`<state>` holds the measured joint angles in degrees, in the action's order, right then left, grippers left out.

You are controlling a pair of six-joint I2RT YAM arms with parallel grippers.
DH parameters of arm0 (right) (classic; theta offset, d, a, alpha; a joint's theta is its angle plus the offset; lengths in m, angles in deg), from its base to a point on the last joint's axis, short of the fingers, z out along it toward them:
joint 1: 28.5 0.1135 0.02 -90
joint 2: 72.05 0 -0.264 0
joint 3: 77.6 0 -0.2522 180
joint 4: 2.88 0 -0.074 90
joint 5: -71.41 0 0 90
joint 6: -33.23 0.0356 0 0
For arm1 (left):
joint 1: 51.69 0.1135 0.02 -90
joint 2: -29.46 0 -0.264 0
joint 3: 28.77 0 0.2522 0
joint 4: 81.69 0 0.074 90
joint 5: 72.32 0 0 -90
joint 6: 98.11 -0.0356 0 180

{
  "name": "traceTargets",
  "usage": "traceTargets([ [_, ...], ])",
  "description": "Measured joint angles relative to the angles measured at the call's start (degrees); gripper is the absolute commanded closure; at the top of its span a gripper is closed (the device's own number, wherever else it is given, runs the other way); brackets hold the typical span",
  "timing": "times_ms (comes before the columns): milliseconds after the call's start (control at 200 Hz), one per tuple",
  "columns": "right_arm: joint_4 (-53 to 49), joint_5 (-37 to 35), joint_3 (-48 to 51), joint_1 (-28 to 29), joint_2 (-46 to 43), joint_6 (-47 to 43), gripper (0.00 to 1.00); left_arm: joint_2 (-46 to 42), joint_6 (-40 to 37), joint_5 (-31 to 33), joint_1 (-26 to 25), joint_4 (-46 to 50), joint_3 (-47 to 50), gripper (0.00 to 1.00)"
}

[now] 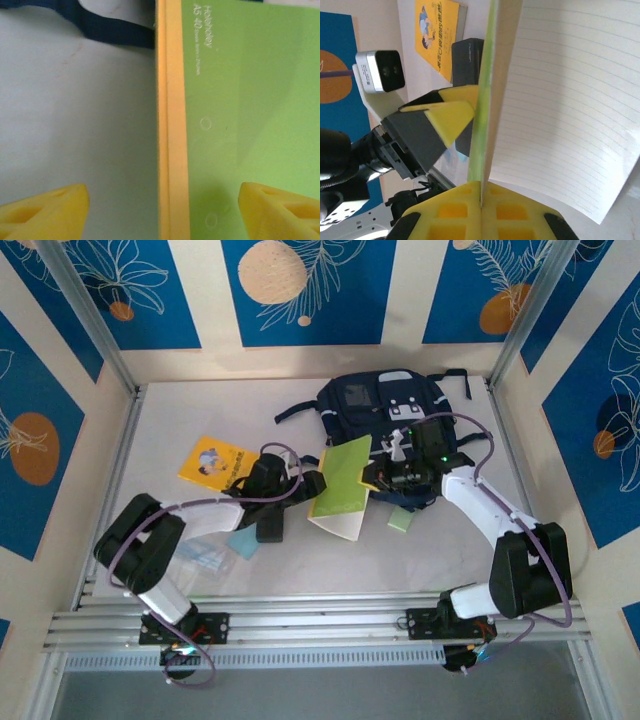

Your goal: Pack books, pencil case, and school supplies into a backpack

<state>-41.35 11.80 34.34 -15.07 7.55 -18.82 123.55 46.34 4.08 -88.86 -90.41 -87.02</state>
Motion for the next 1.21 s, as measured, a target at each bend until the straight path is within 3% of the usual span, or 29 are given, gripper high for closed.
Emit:
traceTargets([
  [165,1.2,2.7,4.0,-3.1,0.0,-0.5,1.00,3.8,4.0,-2.5,-0.8,-8.8,0.0,0.27],
  [270,1.7,3.7,6.3,-4.7,-0.6,-0.5,1.00,6.3,6.3,-4.1,-1.6,-12.9,0.0,0.35],
  [345,2.2,4.4,7.5,-5.7,-0.9,-0.5,1.00,8.0,7.6,-5.2,-2.1,-15.3,0.0,0.47],
  [410,2.8,4.9,8.3,-6.4,-1.0,-0.5,1.00,8.7,8.8,-6.0,-2.1,-16.7,0.1,0.70],
  [450,2.9,5.0,8.5,-6.7,-1.1,-0.6,0.99,8.9,9.4,-6.5,-2.1,-17.5,0.2,0.80],
  [505,3.1,5.0,8.7,-6.8,-1.1,-0.7,0.86,8.8,9.7,-7.0,-2.1,-18.3,0.2,0.90],
  [570,3.1,4.7,8.7,-6.8,-1.1,-0.5,0.49,8.4,9.5,-7.1,-2.3,-18.3,0.2,1.00],
  [700,1.9,1.0,8.7,-6.5,-2.2,0.0,0.00,5.8,8.2,-6.6,-1.7,-13.9,0.2,1.00],
  [955,0.8,-8.9,8.2,1.2,-8.7,7.9,0.01,-3.7,4.6,-2.9,3.0,-3.0,-0.7,1.00],
  [1205,14.9,-15.9,11.0,14.5,-7.4,26.6,0.01,-5.2,4.3,8.1,6.9,-1.6,-2.2,1.00],
])
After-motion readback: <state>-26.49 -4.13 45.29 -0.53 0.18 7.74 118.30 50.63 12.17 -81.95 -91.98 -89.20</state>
